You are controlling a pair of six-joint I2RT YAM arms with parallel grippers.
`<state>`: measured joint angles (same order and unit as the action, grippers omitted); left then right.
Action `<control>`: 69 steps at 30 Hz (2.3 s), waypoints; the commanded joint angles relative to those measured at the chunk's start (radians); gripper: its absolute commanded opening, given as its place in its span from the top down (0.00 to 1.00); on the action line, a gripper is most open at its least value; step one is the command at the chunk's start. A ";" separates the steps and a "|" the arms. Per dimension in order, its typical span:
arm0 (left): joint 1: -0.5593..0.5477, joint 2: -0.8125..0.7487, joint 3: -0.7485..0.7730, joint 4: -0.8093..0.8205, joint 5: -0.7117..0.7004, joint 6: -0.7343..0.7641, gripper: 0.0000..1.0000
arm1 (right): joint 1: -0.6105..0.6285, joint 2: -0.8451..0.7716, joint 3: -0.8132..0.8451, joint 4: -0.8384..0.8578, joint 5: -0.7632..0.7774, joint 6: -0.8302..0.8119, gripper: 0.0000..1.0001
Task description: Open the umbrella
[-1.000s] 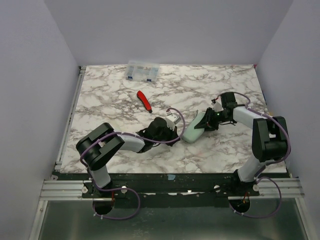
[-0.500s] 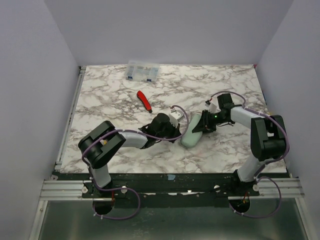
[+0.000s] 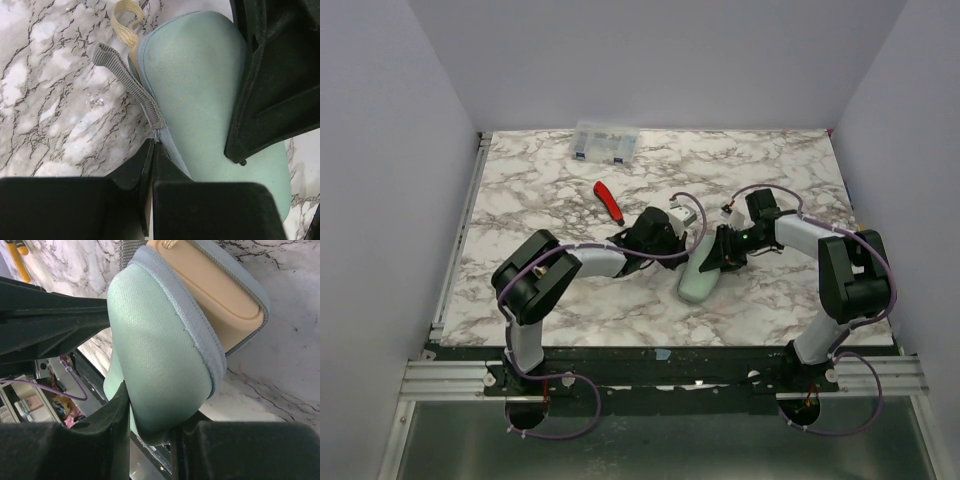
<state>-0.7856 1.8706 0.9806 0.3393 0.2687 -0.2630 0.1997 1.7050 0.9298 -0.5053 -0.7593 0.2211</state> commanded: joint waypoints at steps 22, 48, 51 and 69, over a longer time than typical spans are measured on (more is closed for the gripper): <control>0.195 -0.554 -0.166 -0.265 0.073 0.288 0.02 | 0.029 -0.151 0.045 -0.104 -0.100 -0.042 0.33; 0.147 -0.486 -0.211 -0.237 0.106 -0.112 0.02 | 0.238 -0.084 0.087 0.255 -0.144 0.253 0.22; 0.116 -0.464 -0.193 -0.233 0.097 -0.125 0.02 | 0.243 -0.079 0.077 0.281 -0.139 0.273 0.21; 0.087 -0.350 -0.178 -0.315 -0.002 -0.150 0.18 | 0.224 -0.197 -0.040 0.103 0.022 0.104 0.19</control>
<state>-0.6983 1.5604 0.8322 0.0433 0.2985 -0.4198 0.4362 1.5570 0.9226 -0.3058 -0.8169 0.4175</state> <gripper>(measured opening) 0.872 0.811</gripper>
